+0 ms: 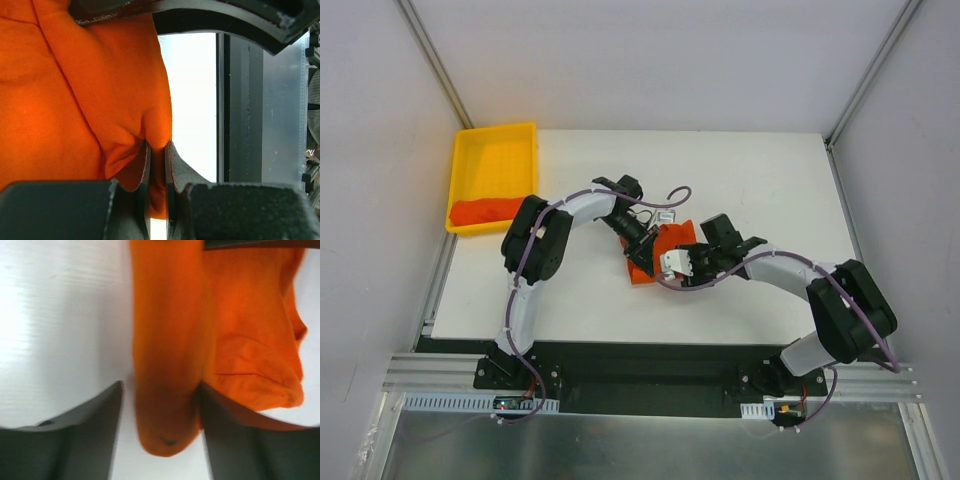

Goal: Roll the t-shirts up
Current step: Roll the T-shirt to the center of the board.

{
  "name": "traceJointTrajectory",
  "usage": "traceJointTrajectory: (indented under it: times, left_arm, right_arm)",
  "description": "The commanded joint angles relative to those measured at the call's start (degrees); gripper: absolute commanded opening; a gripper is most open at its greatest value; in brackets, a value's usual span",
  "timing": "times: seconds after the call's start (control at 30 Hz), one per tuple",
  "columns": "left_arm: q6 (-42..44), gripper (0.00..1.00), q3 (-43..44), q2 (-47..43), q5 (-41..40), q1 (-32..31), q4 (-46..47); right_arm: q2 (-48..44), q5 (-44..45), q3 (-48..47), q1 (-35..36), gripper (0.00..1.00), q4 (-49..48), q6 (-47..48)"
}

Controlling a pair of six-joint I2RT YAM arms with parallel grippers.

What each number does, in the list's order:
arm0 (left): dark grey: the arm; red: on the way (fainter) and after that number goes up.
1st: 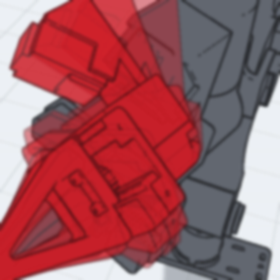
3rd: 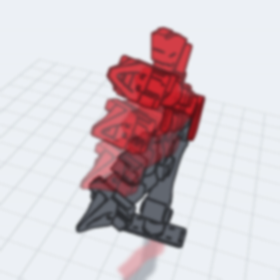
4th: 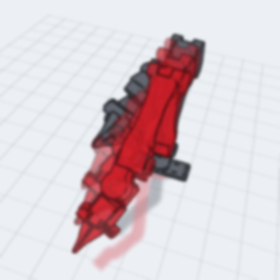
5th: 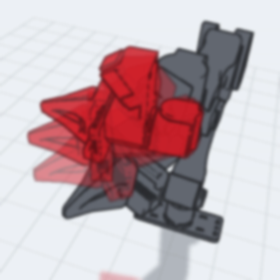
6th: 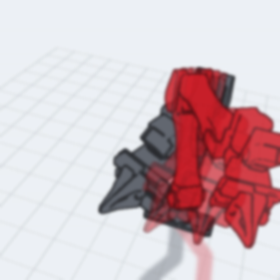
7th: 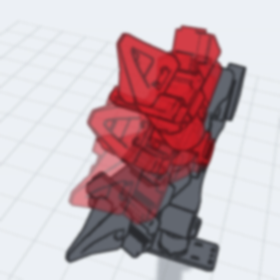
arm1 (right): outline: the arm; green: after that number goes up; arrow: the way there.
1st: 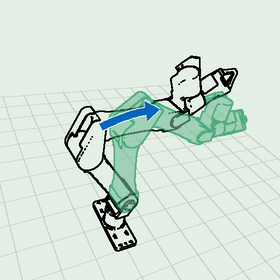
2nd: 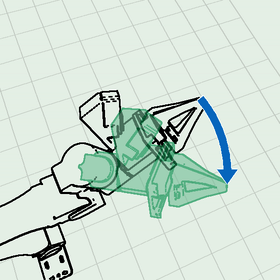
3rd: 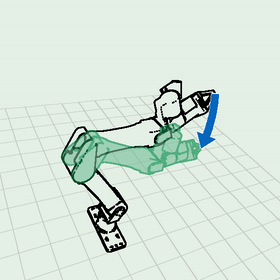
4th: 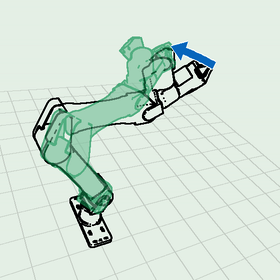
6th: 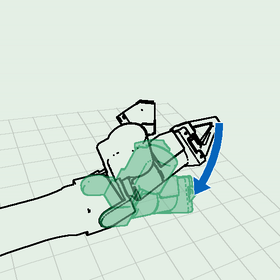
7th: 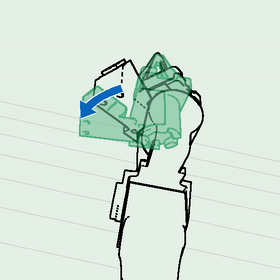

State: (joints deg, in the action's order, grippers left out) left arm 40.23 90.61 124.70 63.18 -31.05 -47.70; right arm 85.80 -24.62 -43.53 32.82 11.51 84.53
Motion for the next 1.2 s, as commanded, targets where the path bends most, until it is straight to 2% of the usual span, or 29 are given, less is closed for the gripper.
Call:
traceJointTrajectory:
  times: [0.0,0.03,0.07,0.1,0.13,0.17,0.23,0.27,0.37,0.47,0.6,0.77,0.83,0.87,0.93,0.97,1.17]
  left_arm:
    - [2.1,0.00,0.5,0.7,2.7,0.6,-2.7]
    - [2.0,0.00,0.4,0.9,2.7,0.8,-2.8]
    - [1.9,0.00,0.2,0.8,2.7,1.0,-2.9]
    - [1.3,0.00,0.2,0.9,2.7,1.2,-3.1]
    - [0.7,0.00,0.3,1.0,3.3,1.5,-3.3]
    - [-0.7,0.00,0.3,1.0,3.7,2.0,-3.4]
    - [-3.2,0.00,-0.3,0.9,4.7,2.5,-3.7]
    - [-6.1,0.00,-0.3,0.7,5.0,2.7,-3.8]
    - [-7.2,0.01,-3.6,-2.0,6.7,2.7,-4.1]
    - [-10.6,0.02,-5.0,-2.4,6.3,2.8,-3.7]
    - [-11.1,0.01,-4.8,-0.2,7.7,2.8,-3.6]
    - [-12.7,0.00,-4.5,2.6,4.5,2.9,-2.2]
    - [-14.9,0.06,-5.9,2.7,2.4,3.5,0.5]
    - [-19.2,0.11,-8.5,2.2,1.4,3.9,5.8]
    - [-23.3,0.16,-10.9,0.5,-2.2,4.9,10.8]
    - [-26.4,0.23,-12.1,-0.2,-3.8,5.2,12.0]
    - [-31.2,0.34,-15.6,-11.3,-13.9,9.7,20.2]
  right_arm:
    - [2.7,4.2,-2.9,0.1,0.51,-1.9,-2.0]
    - [2.6,4.1,-3.1,0.1,0.44,-1.2,-1.9]
    - [2.5,3.7,-3.3,0.1,0.33,-0.3,-1.8]
    - [2.5,2.5,-4.6,0.1,0.28,3.1,-1.8]
    - [2.4,1.4,-5.5,-0.2,0.24,5.5,-1.8]
    - [2.3,-0.2,-6.8,-0.6,0.20,12.3,-1.1]
    - [2.4,-5.8,-10.9,-1.8,0.18,20.8,0.7]
    - [3.0,-6.9,-11.9,-1.8,0.17,28.3,2.1]
    - [5.4,-10.6,-16.0,-2.1,0.15,42.7,6.0]
    - [8.4,-12.5,-17.6,-2.1,0.15,49.5,7.2]
    - [13.9,-13.7,-19.5,-2.8,0.15,51.7,4.6]
    - [22.2,-16.5,-26.4,-5.0,0.14,56.3,2.9]
    - [25.4,-16.5,-28.1,-5.6,0.14,57.9,3.1]
    - [26.3,-16.7,-29.3,-5.7,0.14,59.4,2.9]
    - [29.1,-17.0,-32.4,-6.0,0.14,60.5,2.0]
    - [30.2,-16.9,-33.5,-6.1,0.14,62.3,1.6]
    - [41.0,-16.5,-45.0,-6.3,0.13,72.3,-0.2]
